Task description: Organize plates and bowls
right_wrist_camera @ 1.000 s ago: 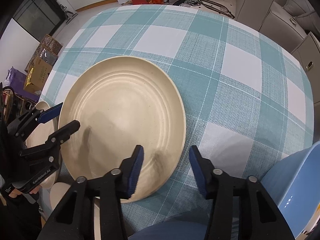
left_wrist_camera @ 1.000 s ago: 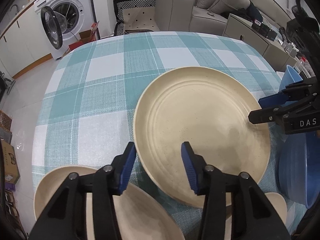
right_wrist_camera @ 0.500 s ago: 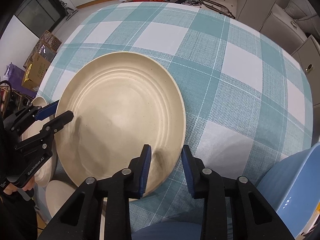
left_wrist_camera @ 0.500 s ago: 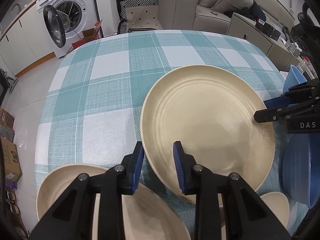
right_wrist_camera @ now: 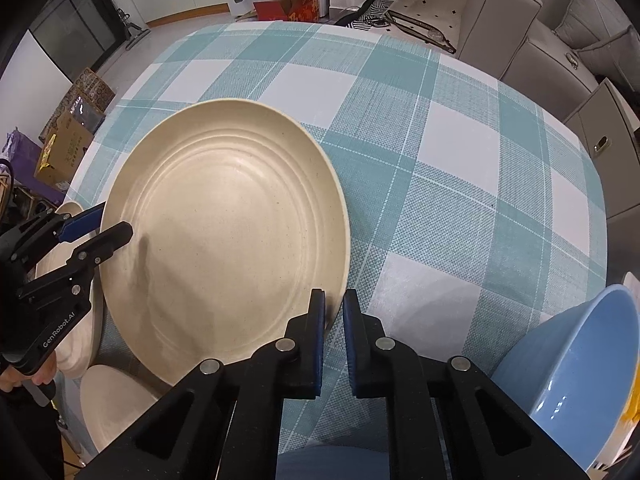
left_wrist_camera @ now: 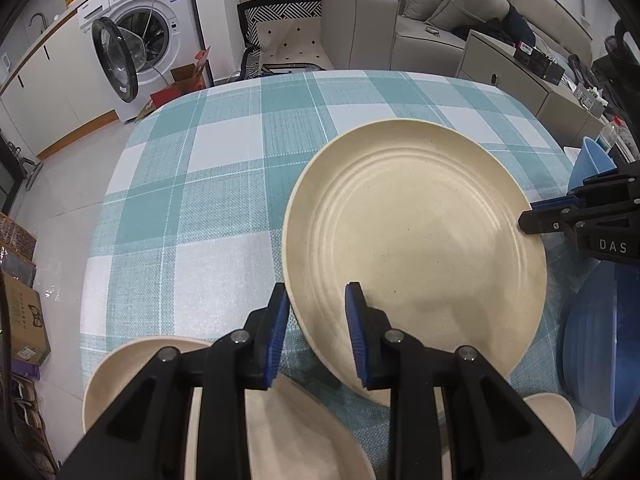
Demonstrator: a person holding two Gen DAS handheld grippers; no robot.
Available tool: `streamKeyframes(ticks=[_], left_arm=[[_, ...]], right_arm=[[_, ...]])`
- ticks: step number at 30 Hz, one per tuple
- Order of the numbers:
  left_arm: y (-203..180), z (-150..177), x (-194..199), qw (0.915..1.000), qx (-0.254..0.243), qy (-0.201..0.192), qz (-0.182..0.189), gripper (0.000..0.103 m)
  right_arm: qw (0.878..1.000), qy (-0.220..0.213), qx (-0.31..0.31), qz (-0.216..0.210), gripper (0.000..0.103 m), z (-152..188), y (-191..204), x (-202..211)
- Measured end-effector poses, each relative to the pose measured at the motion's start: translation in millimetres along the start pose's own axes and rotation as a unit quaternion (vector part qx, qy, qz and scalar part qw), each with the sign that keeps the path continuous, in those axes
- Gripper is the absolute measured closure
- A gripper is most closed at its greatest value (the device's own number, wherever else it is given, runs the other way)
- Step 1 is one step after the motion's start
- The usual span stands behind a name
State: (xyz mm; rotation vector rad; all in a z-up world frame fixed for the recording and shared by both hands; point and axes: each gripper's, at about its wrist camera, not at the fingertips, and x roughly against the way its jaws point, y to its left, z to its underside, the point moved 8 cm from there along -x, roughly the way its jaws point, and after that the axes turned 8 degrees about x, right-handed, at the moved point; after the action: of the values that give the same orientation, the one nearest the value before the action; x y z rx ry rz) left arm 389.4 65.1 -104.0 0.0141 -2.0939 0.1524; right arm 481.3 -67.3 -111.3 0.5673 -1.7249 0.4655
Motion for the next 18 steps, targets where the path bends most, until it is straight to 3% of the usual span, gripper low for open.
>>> streamKeyframes(ticks=[18], left_arm=[[6.5,-11.0,48.8,0.9986,0.002,-0.052,-0.006,0.078]], right_arm=[[0.998,-0.056,0.012,0.005,0.094,-4.3,14.7,50.6]])
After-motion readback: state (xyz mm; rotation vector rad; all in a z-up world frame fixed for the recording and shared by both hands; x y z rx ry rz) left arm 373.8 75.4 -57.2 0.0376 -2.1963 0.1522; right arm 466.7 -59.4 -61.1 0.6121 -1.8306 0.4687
